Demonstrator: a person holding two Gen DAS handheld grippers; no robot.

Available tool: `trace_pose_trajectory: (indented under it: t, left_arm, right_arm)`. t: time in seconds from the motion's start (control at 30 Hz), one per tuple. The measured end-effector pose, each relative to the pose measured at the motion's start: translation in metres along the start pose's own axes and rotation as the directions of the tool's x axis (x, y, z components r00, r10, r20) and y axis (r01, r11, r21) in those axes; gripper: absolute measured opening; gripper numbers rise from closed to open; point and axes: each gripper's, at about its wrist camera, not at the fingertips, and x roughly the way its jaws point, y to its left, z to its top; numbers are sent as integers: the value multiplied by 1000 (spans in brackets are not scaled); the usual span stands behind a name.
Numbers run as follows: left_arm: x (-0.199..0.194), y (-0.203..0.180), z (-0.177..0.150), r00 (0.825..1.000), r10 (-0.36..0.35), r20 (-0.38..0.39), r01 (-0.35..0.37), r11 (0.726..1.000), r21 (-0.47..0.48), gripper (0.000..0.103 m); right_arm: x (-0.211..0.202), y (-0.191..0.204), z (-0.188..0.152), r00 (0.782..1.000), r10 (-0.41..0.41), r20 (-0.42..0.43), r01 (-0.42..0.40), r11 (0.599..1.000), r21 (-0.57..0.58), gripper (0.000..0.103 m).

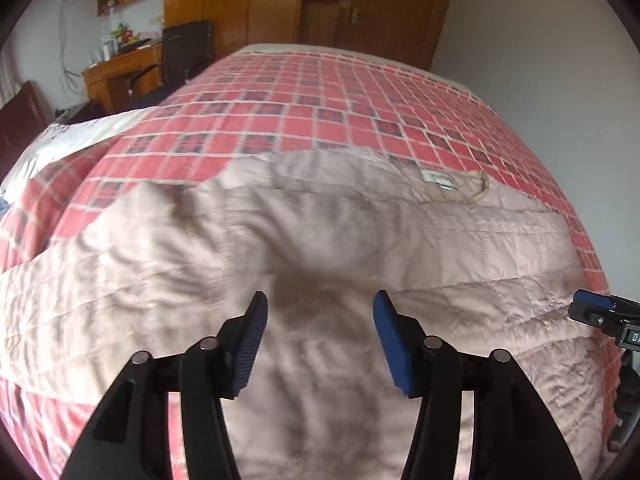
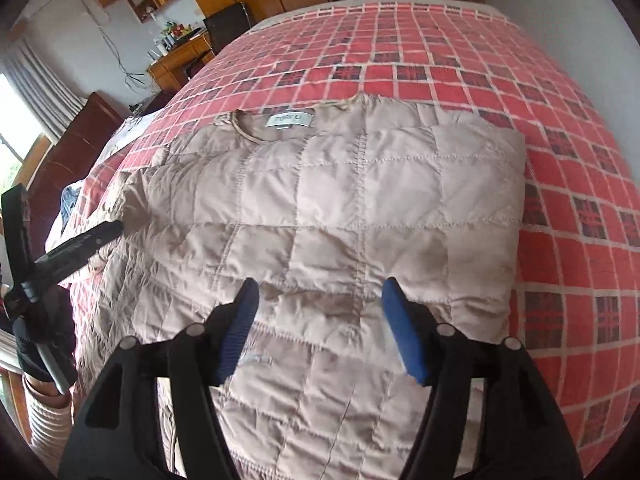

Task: Fold large clothes
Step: 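Grasp the other sleeve of the coat with the left gripper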

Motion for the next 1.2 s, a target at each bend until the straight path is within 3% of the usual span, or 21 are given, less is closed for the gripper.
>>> trace_pose_trajectory:
  t: [0.13,0.2,0.27,0.33,0.43,0.5,0.6,0.73,0.83,1.0,1.1,1.2]
  left_arm:
    - [-40,73,-25,998,61,13,-59,991,-117,63]
    - [-57,120,-42,994,108,2,-105,970,-217,64]
    - [-71,167,-59,983,181,-13,-176,932,-317,64]
    - [-82,212,-79,966,253,-52,-252,877,-409,64]
    - [-90,265,-104,950,297,-97,-303,803,-513,64]
    - [-92,297,-116,952,290,-95,-289,756,-588,63]
    - [-91,335,-127,969,243,-45,-207,696,-687,62]
    - [-78,359,-124,980,200,20,-116,645,-755,61]
    - [-67,366,-118,982,182,49,-76,620,-781,50]
    - [-59,379,-124,979,192,74,-44,549,-835,28]
    - [-63,374,-120,970,234,69,-74,551,-831,14]
    - [-74,362,-111,956,282,78,-106,582,-806,7]
  right_arm:
    - [-2,6,-10,998,57,-25,-57,998,-23,65]
    - [3,12,-12,997,65,-34,-66,997,-40,65]
    - [9,18,-12,997,65,-39,-67,996,-59,65]
    - [14,21,-14,996,72,-48,-75,995,-71,65]
    - [23,24,-14,996,68,-58,-72,994,-78,65]
    - [26,23,-14,996,66,-60,-70,994,-81,65]
    - [27,21,-14,996,69,-59,-74,995,-74,65]
    - [27,17,-13,996,65,-54,-68,995,-66,65]
    - [30,16,-13,997,61,-55,-64,996,-61,65]
    - [33,15,-14,997,51,-55,-55,997,-63,65]
    - [33,14,-14,997,46,-54,-50,997,-66,65]
    - [33,13,-14,997,48,-55,-51,997,-61,65]
